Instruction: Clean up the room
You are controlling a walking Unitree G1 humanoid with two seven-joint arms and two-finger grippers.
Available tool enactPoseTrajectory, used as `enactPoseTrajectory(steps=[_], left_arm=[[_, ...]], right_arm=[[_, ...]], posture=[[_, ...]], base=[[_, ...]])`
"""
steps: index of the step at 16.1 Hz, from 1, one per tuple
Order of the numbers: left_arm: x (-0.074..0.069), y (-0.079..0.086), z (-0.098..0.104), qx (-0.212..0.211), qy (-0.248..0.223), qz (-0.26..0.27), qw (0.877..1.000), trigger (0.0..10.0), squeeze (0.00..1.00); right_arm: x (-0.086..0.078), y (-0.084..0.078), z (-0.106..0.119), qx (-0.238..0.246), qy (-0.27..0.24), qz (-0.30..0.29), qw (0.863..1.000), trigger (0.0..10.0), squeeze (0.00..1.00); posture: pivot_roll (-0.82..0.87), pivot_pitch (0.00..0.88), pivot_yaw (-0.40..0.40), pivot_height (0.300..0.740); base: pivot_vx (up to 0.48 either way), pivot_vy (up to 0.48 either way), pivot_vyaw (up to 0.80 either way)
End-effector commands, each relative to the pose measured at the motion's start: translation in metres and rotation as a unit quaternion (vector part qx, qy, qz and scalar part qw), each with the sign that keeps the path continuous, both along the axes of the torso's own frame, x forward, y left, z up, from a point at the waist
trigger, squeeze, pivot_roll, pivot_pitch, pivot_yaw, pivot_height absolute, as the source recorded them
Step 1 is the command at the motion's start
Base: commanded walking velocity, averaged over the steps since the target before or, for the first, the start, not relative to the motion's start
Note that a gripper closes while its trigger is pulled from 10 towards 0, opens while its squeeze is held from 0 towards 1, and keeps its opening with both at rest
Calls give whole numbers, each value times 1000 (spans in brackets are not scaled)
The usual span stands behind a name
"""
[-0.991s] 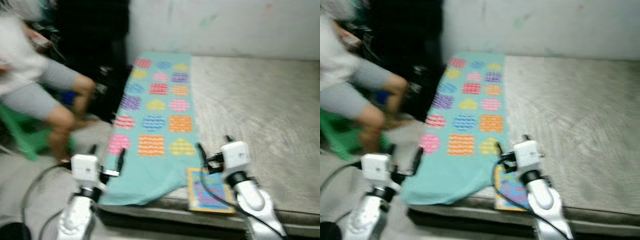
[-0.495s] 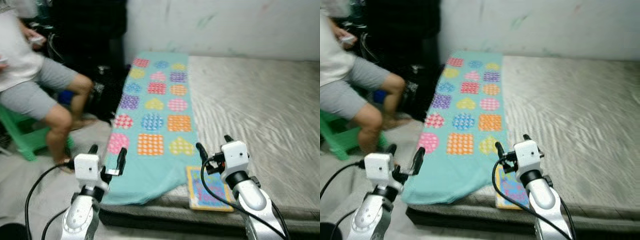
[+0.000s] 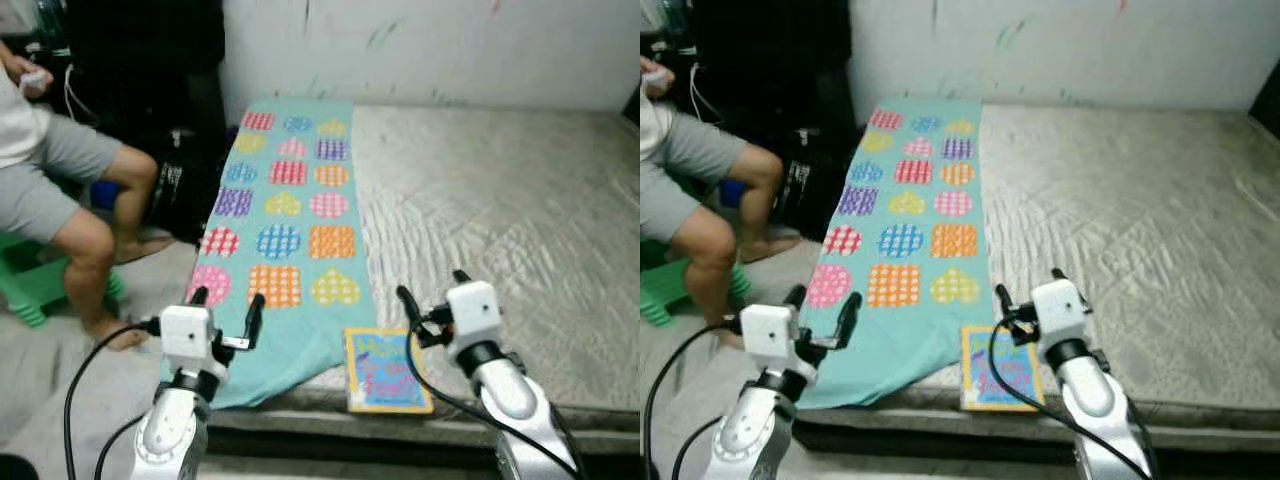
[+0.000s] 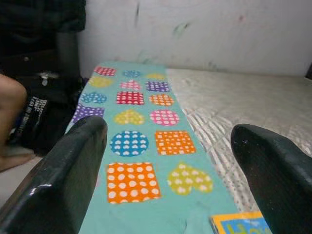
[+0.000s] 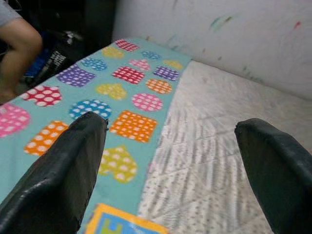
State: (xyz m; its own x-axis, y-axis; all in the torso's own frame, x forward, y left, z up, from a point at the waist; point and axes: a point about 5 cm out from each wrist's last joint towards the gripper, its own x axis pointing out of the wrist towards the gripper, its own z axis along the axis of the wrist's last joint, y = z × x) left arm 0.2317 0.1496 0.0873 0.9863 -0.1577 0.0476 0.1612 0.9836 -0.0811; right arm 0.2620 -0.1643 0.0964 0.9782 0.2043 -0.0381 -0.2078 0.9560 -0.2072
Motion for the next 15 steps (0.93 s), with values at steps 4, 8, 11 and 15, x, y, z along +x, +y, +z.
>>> enactPoseTrajectory(steps=[4,8,11,15], left_arm=[[0,5,-2,6,6,6,1000,10000,0],[-1,5,-2,6,6,6,1000,10000,0],[-1,5,-2,4,6,6,1000,10000,0],[-2,2,0,-10,-7,-14,1000,10000,0]], right_arm=[[1,5,0,4,-1,8,1000,10000,0],[1,6,0,3,-1,9,1000,10000,0],[1,6,0,2,-2,10,1000,10000,0],[1,5,0,1,-1,11,1000,10000,0]], posture=[[22,46,-5,740],[22,49,-5,740],[22,49,-4,740],[21,51,-5,740]], base=[[0,-480,0],[0,-476,0],[0,-399,0],[0,0,0]])
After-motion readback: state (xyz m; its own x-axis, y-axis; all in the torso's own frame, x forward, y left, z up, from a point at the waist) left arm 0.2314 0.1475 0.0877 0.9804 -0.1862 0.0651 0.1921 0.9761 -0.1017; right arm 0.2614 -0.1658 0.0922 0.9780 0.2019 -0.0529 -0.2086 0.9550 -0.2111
